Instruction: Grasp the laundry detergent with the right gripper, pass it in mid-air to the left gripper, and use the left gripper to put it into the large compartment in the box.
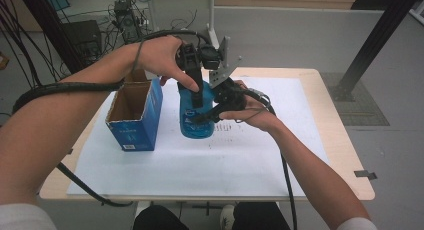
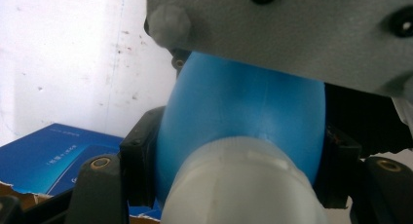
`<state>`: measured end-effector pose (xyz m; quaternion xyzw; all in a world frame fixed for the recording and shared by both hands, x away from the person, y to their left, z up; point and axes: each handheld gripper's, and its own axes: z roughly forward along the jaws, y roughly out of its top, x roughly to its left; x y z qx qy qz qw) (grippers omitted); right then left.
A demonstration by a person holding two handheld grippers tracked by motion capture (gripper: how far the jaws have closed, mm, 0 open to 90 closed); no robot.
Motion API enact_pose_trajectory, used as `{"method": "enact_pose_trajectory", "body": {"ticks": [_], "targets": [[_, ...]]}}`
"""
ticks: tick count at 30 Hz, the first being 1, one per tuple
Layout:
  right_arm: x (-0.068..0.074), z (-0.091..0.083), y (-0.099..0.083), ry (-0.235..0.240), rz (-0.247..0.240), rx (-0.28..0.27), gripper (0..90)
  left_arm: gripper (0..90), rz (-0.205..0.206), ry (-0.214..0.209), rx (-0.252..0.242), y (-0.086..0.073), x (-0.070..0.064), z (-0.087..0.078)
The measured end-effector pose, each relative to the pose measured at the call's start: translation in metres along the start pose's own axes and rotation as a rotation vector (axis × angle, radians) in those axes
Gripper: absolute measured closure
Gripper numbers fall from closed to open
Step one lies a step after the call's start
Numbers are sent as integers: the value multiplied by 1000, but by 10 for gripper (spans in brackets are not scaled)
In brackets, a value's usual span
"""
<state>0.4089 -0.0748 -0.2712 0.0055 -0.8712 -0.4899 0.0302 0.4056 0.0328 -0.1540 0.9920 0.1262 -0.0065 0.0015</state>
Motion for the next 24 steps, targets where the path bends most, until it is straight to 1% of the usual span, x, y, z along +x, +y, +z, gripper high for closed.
{"method": "enact_pose_trajectory", "body": {"ticks": [6, 15, 19, 20, 21, 24], "targets": [[0, 1, 0, 10, -6, -1, 432, 348, -3, -11, 6, -1, 0, 1], [-1, 0, -1, 4, -12, -4, 429, 350, -5, -15, 8, 0, 1, 1], [-1, 0, -2, 7, -12, -4, 428, 351, -7, -19, 10, 1, 1, 2], [0, -1, -3, 7, -2, 1, 428, 352, -7, -19, 10, 1, 1, 2], [-1, 0, -3, 9, -11, -6, 428, 352, -12, -19, 7, 1, 0, 2], [-1, 0, -3, 10, -3, -2, 428, 352, -7, -18, 12, 1, 1, 2]]}}
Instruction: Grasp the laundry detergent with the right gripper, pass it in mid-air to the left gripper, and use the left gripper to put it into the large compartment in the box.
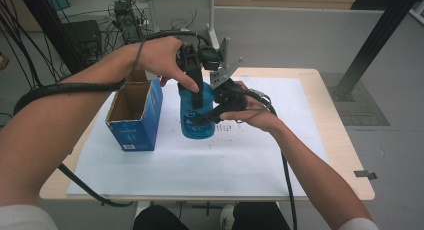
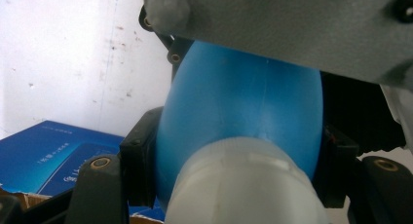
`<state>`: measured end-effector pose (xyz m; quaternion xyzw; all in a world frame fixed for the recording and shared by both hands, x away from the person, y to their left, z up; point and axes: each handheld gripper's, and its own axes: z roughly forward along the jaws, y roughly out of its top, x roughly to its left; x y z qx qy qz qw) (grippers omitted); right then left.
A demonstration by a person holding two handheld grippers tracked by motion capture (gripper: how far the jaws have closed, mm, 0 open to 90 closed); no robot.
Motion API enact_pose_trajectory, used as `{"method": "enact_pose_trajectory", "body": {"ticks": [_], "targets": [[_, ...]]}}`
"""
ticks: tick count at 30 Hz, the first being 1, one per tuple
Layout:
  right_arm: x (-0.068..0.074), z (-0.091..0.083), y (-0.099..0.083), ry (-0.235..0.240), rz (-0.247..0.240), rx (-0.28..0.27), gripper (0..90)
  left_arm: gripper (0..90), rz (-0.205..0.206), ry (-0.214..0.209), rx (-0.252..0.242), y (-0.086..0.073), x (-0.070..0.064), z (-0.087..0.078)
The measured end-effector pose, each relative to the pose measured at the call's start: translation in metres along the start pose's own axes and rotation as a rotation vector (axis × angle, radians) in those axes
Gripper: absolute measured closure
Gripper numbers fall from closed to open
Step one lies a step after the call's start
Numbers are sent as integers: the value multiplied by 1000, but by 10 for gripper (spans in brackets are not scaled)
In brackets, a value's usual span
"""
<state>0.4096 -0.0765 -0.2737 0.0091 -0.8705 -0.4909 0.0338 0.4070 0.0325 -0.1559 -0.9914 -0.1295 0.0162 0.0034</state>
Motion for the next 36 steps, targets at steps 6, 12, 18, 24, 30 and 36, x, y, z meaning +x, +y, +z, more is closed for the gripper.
{"method": "enact_pose_trajectory", "body": {"ticks": [6, 12, 18, 24, 30, 36], "targets": [[-1, 0, 0, 4, 0, -8, 427, 353, -12, -3, -6, -1, 1, 0], [-2, 0, 0, 3, 2, -16, 424, 354, -14, -1, -9, -2, 1, -1], [-2, -2, 0, -4, 15, -13, 420, 354, -15, 3, -11, -2, 1, -2], [-2, -3, 0, 0, 23, -19, 417, 355, -17, 5, -13, -1, 1, -3], [-3, -4, -1, -1, 31, -28, 414, 355, -19, 6, -16, 0, 1, -4], [-3, -4, -1, 2, 33, -27, 414, 356, -21, 4, -13, 0, 1, -4]]}}
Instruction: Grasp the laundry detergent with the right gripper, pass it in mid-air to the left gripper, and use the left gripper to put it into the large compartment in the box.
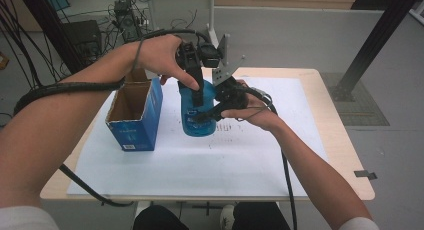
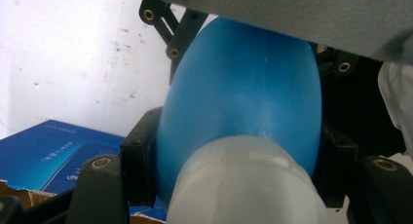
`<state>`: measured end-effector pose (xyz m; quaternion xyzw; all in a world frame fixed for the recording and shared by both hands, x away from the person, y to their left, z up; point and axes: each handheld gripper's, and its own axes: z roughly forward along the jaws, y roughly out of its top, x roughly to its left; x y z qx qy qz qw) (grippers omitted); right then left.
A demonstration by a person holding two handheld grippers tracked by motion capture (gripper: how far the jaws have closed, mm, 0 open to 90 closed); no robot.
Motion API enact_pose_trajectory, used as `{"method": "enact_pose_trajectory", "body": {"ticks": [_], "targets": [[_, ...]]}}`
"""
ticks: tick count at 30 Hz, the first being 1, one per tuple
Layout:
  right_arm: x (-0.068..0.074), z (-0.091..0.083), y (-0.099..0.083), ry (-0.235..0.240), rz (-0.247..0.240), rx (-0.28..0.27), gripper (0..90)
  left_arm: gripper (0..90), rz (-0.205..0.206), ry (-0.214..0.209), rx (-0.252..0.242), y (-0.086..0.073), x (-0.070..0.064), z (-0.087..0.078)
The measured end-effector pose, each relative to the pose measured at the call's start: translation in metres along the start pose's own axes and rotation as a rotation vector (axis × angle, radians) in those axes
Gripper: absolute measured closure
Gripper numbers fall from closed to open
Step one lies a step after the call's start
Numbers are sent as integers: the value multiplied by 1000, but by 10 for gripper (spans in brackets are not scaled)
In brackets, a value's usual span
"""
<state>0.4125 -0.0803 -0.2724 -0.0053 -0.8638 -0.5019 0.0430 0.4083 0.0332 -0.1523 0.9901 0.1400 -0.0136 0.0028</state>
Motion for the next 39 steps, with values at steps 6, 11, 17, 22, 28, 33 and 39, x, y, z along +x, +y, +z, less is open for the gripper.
{"method": "enact_pose_trajectory", "body": {"ticks": [6, 11, 17, 22, 28, 33, 39], "targets": [[0, 1, 0, 3, -3, 0, 414, 356, -6, -4, -6, -2, 1, 1], [0, 1, 0, 7, 0, 0, 413, 356, -7, -7, -2, -2, 1, 1], [0, 1, 0, 11, 7, -5, 400, 356, -5, -7, -4, -2, 1, -1], [0, -1, -2, 7, 14, 2, 323, 356, -6, 7, 6, -2, 1, -1], [-1, -7, -6, -24, 62, 34, 195, 356, -30, 22, 8, -4, 4, -2], [-2, -16, -12, -80, 116, 86, 105, 357, -57, 40, 6, -8, 7, -5], [-6, -31, -17, -138, 204, 131, 42, 357, -114, 33, 6, -10, 13, -11]]}}
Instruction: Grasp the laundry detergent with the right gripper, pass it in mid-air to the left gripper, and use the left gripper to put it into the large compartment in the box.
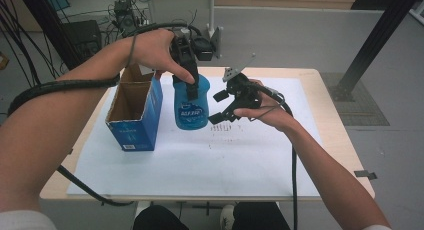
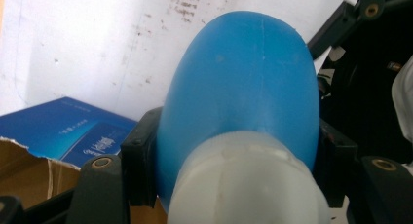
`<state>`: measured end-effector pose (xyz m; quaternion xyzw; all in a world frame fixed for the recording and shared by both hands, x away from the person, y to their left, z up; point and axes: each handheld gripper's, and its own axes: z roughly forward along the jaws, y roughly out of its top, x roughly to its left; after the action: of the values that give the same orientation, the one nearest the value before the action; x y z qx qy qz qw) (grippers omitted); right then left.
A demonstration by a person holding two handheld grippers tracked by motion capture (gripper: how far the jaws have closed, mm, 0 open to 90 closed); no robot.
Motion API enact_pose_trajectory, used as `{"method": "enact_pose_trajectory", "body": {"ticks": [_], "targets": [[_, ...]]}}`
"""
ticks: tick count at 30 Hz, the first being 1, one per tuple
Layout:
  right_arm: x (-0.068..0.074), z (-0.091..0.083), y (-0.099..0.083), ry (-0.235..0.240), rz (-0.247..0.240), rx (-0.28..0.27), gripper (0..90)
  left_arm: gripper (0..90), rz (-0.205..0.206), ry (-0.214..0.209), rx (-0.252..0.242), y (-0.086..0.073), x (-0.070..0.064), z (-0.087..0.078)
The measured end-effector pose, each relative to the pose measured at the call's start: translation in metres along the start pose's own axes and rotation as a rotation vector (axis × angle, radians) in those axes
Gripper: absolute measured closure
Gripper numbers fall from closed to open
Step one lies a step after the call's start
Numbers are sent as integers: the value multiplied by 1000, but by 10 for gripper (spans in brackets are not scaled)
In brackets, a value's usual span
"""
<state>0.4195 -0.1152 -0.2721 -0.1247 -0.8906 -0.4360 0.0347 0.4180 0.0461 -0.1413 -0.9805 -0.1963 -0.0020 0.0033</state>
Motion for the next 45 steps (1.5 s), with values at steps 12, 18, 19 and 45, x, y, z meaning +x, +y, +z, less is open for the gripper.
{"method": "enact_pose_trajectory", "body": {"ticks": [12, 18, 19, 45], "targets": [[-6, -36, -12, -120, 66, 57, 34, 359, -155, 3, -3, -4, 10, -19], [-8, -49, -16, -163, 86, 73, 18, 359, -294, 0, -10, -8, 20, -35], [-8, -51, -17, -171, 92, 77, 16, 359, -317, -5, -11, -10, 23, -38], [-19, -108, -34, -314, 220, 172, 4, 360, -894, 61, -84, -75, 78, -125]]}}
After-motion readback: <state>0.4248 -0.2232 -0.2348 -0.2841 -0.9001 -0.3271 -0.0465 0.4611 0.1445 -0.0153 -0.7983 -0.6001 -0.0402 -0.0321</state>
